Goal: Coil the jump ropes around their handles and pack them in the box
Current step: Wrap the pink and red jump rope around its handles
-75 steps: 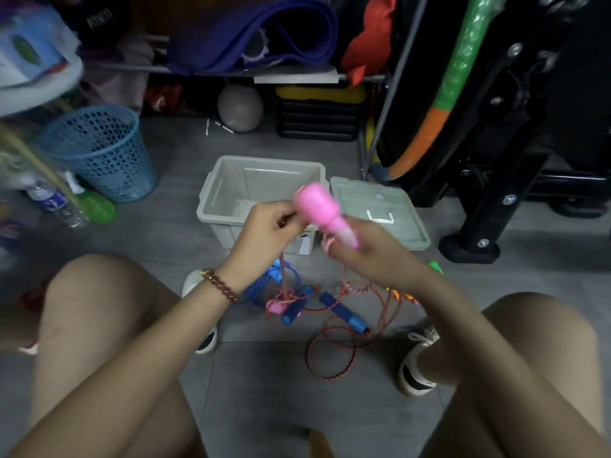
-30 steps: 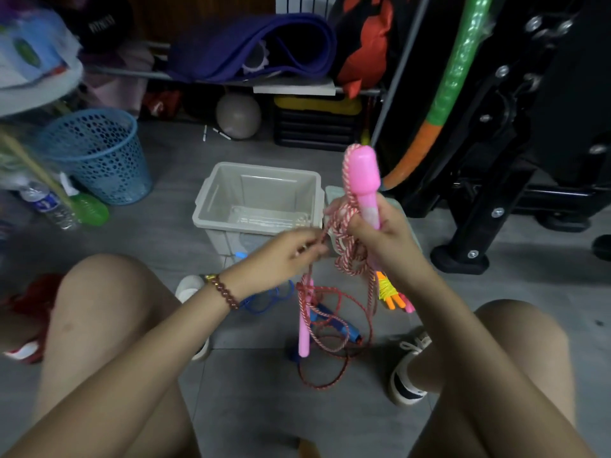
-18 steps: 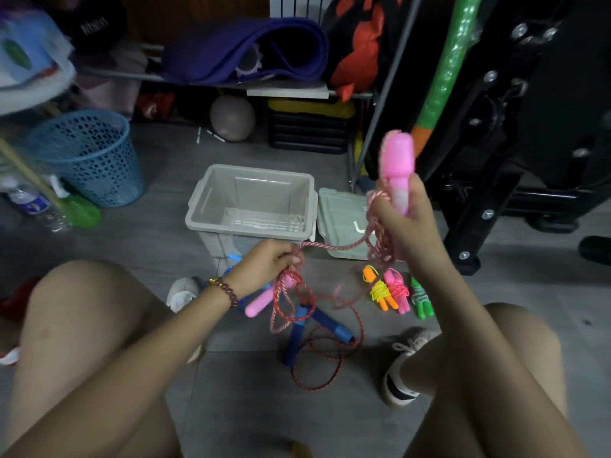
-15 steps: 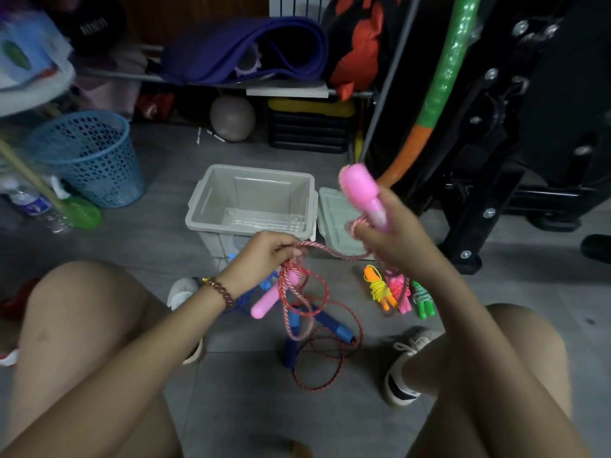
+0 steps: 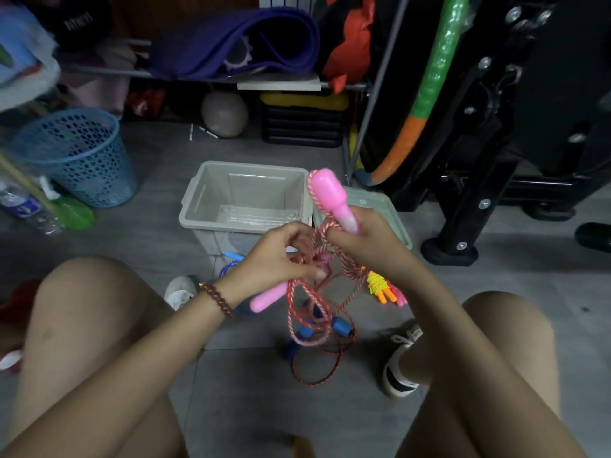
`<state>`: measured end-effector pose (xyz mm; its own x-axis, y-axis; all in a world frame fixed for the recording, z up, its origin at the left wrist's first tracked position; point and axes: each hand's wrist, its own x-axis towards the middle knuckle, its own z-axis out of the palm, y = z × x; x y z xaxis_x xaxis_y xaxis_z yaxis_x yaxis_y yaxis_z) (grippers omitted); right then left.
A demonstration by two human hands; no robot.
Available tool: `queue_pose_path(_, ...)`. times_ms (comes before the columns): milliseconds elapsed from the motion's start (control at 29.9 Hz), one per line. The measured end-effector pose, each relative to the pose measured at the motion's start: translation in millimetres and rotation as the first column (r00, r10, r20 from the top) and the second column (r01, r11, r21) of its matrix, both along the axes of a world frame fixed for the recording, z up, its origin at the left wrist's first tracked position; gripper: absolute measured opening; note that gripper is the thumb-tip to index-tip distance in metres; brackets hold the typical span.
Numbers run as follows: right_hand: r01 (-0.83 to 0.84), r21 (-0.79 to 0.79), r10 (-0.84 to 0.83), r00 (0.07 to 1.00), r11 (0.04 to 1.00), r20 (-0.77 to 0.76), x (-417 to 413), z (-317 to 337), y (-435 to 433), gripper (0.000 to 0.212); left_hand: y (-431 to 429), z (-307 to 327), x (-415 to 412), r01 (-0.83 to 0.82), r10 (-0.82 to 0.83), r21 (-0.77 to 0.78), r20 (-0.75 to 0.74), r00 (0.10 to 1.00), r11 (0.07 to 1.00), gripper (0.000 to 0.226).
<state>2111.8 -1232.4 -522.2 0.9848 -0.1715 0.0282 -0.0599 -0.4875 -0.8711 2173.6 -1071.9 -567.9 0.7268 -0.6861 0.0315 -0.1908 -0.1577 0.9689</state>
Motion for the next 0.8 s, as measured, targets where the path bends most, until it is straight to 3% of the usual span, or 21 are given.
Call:
queue_pose_path(67,0.023,0.147,-0.024,1.000,0.989,0.005,0,4,3,0.010,2,-3,5,-0.005,0.001,0.068,0.057,0.998,0.998,0.046)
queue_pose_path(134,0.038,0.319,-0.044,0.999,0.947,0.010,-1,6,3,0.017,5,-4,12,-0.009,-0.002,0.119,0.094,0.996,0.993,0.051)
queue_pose_path(200,0.064,0.415,-0.082,0.996,0.908,0.025,-2,9,1,0.013,8,-3,14,0.023,-0.023,0.096,-0.005,1.000,0.995,0.053)
queue_pose_path(401,0.266,0.404,-0.292,0.957,0.875,0.001,-2,9,-6,0.010,18,9,19,0.192,-0.178,0.029,-0.258,0.950,0.981,0.042)
queue_pose_path(468,0.333,0.392,-0.359,0.933,0.858,-0.007,-1,8,-8,0.011,20,9,19,0.206,-0.188,0.043,-0.267,0.945,0.978,0.042)
queue_pose_path(601,0.463,0.370,-0.497,0.868,0.805,-0.006,-2,9,-17,0.020,25,6,21,0.272,-0.228,0.245,-0.193,0.954,0.931,0.036)
queue_pose_path(701,0.531,0.428,-0.565,0.823,0.731,-0.055,-3,13,-30,0.011,26,1,23,0.149,-0.105,0.260,-0.178,0.978,0.954,0.028)
queue_pose_path(802,0.516,0.483,-0.540,0.835,0.708,-0.101,-5,17,-37,0.014,23,-1,25,0.002,0.030,0.194,-0.162,0.986,0.981,0.026)
